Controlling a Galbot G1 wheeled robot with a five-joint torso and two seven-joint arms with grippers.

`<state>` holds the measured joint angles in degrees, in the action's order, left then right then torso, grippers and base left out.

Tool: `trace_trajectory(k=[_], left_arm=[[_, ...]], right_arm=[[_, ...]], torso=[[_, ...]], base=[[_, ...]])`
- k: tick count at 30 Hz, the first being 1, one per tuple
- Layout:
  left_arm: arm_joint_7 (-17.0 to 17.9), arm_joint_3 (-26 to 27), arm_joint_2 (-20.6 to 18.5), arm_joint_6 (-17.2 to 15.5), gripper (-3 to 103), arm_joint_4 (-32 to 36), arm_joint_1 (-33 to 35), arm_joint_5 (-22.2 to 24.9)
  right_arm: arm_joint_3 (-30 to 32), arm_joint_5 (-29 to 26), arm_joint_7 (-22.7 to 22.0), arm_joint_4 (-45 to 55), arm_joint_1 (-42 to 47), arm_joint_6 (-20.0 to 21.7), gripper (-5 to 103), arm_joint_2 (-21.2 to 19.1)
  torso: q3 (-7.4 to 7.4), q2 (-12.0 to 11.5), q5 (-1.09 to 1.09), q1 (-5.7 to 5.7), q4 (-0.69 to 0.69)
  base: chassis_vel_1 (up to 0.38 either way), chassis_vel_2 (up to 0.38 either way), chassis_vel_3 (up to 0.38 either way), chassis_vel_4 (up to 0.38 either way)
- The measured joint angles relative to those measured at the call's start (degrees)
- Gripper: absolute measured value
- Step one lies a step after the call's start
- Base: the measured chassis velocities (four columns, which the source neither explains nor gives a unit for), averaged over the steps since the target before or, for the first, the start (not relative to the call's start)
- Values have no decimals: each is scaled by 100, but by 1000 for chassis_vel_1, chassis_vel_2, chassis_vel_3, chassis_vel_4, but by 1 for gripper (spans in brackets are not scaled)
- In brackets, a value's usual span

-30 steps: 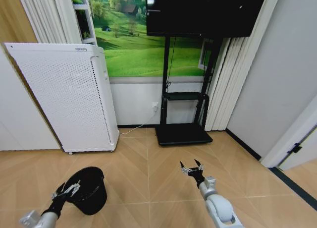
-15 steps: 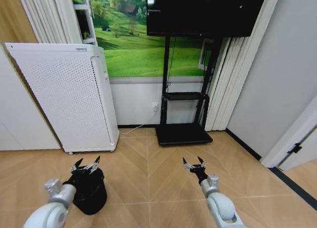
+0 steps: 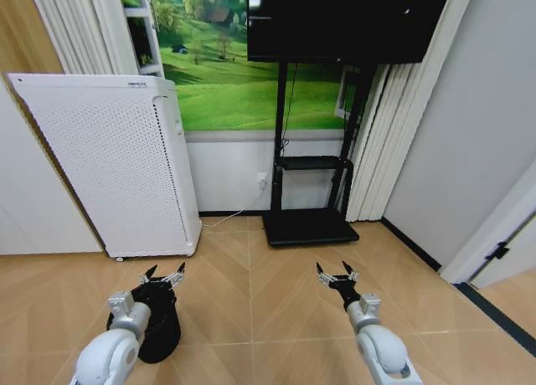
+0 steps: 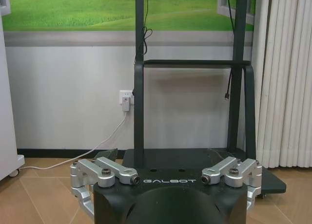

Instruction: Pick up the trash bin and place the garbage on the floor into it.

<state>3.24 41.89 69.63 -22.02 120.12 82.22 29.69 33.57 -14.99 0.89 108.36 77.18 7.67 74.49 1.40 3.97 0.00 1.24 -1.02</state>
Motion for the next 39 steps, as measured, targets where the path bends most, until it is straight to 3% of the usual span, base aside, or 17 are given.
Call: trace_trajectory(k=[13,28,39], left_arm=[[0,73,-26,-13,100,62,25,6],[-58,226,-227,-169,100,256,38,19],[-60,324,-255,-193,100,373,113,72]], right_arm=[[-5,-36,-9,78,14,56,100,15],[-98,-388,12,152,-127,220,100,-16],[-91,-566,1,240,-114,254,100,-41]], torso=[[129,139,0,9,0],[621,742,0,120,-1],[806,1005,0,198,-1]], base=[[0,0,0,0],[0,0,0,0],[0,0,0,0]])
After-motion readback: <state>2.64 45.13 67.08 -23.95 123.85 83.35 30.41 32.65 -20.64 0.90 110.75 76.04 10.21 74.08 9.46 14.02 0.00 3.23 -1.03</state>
